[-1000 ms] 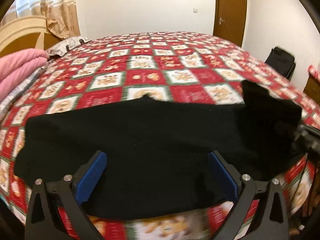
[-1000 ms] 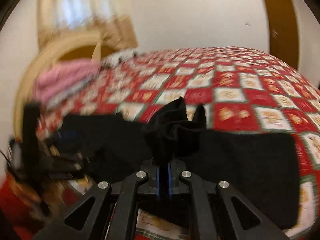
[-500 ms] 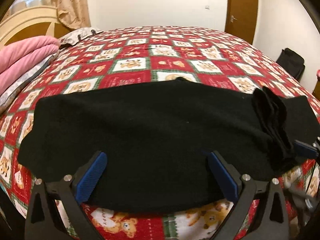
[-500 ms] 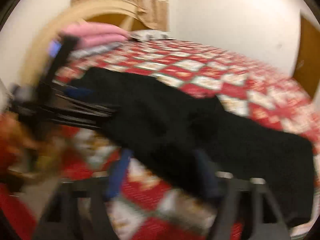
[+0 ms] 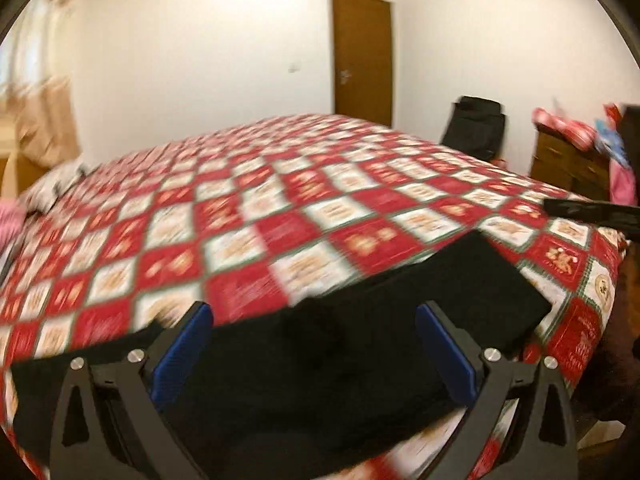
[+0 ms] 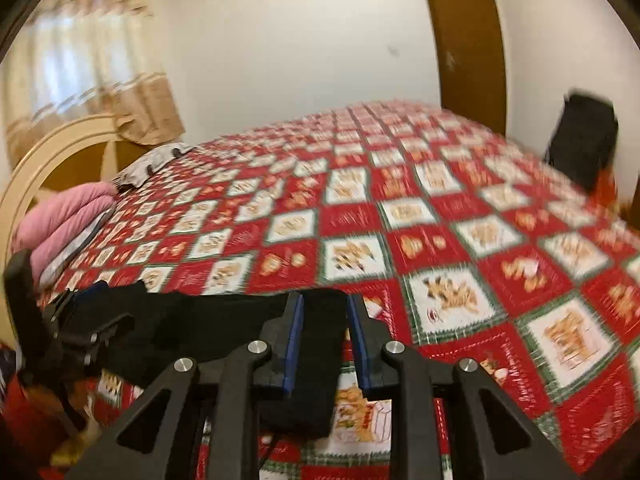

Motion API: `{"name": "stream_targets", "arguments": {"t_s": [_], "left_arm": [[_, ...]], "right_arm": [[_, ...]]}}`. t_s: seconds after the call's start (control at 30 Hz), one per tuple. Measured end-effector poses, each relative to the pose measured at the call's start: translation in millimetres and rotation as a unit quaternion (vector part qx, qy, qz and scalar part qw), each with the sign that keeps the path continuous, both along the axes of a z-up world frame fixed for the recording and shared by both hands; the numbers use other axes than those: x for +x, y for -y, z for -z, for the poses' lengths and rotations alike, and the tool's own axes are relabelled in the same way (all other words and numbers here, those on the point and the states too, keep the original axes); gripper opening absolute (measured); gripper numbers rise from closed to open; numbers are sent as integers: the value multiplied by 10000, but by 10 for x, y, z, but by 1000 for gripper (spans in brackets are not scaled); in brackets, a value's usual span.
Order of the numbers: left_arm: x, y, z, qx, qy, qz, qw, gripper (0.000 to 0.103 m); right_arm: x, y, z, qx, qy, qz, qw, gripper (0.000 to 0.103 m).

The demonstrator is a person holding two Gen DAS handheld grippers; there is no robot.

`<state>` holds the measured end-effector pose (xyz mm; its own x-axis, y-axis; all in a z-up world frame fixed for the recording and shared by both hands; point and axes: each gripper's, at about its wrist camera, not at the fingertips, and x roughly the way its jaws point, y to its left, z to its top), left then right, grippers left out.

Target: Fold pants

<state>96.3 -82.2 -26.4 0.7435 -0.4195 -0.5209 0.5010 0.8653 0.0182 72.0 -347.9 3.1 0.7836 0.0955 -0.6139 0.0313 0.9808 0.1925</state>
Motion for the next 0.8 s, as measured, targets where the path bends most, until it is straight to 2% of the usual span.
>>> {"name": "stream_targets", "arguments": {"t_s": [0.1,0.17,0.23,0.3,0.33,0.37,0.4,0.43,0.47,0.53,0.57,0.63,0.7,0.8], "left_arm": [[139,317,95,311,-95,-71,9994,103],[228,372,224,555,-212,-432,9973,103],[318,283,383,665,-546,-818,9929,103],[412,88,593,665,-1039,-1286,9840,103],[427,-77,687,268,-1323,-1392,9810,103],[393,-176,704,-45,-1377,-1436,9800,103],[357,-204,705,-75,-1339,-1467,9800,103],[314,-173,697,168,-1244,-1449,9815,103],[285,-164,691,241,-1192,-1460,9818,103],[251,-178,684,197,-1225,-1513,9807,103],[239,-181,683,187,-1227,-1515,9806,103],[219,-194,697,202,-1200,-1457,9818,103],[226,-186,716,193,-1176,-1446,9823,103],[273,-132,727,210,-1157,-1452,9824,103]], "right_arm": [[272,-125,230,-148,-336,-206,9991,25],[507,-255,438,-170,-703,-377,9967,24],[652,-281,630,-149,-1009,-327,9942,25],[858,-253,873,-161,-1327,-179,9909,25],[909,-222,906,-11,-1254,-143,9920,25],[939,-202,909,78,-1186,-138,9928,25],[981,-190,913,110,-1143,-163,9932,25],[1009,-181,918,120,-1119,-210,9934,25],[1038,-166,929,153,-1104,-243,9935,25],[1047,-96,892,409,-1023,-275,9935,25],[1012,-57,848,582,-906,-271,9938,24],[748,71,638,1082,-363,-213,9932,24],[532,66,502,1081,-192,-378,9932,25],[246,-41,539,801,-484,-575,9940,25]]}}
